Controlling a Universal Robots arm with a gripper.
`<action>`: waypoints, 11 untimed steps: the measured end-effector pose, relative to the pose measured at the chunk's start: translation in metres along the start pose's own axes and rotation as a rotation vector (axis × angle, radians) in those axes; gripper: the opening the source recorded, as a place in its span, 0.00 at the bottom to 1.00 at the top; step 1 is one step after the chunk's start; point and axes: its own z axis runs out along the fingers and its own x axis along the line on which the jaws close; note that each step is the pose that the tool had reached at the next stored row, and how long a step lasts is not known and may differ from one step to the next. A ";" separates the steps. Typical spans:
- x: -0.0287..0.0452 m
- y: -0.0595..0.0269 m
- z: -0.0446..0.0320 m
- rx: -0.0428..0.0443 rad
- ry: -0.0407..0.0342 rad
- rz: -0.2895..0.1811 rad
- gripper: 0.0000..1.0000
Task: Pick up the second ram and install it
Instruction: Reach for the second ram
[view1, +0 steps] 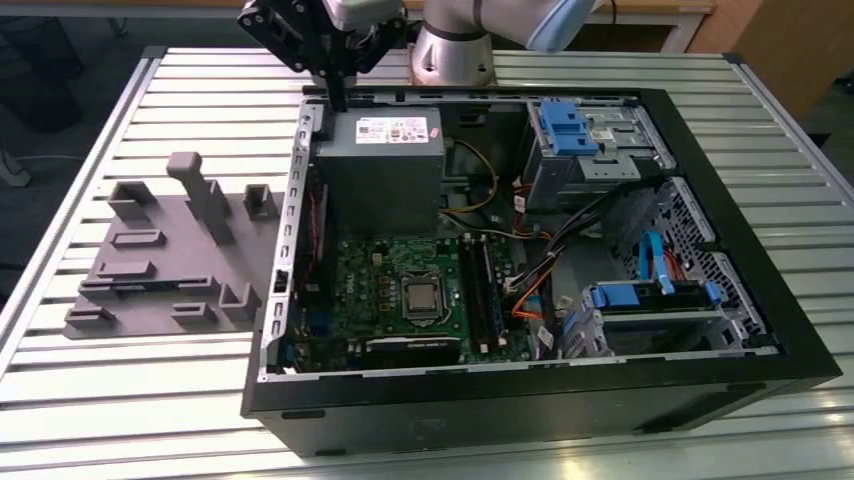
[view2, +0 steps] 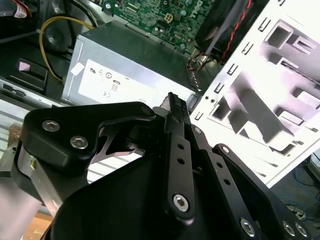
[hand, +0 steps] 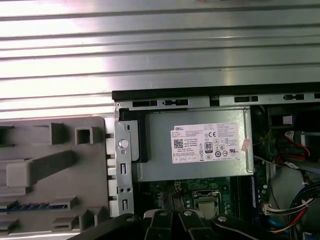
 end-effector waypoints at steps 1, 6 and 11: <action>0.0017 -0.0001 -0.0001 0.0000 0.0000 0.000 0.11; 0.0097 -0.0007 -0.0003 0.0000 0.0000 0.000 0.11; 0.0186 -0.0014 -0.0004 0.0000 0.0000 0.000 0.11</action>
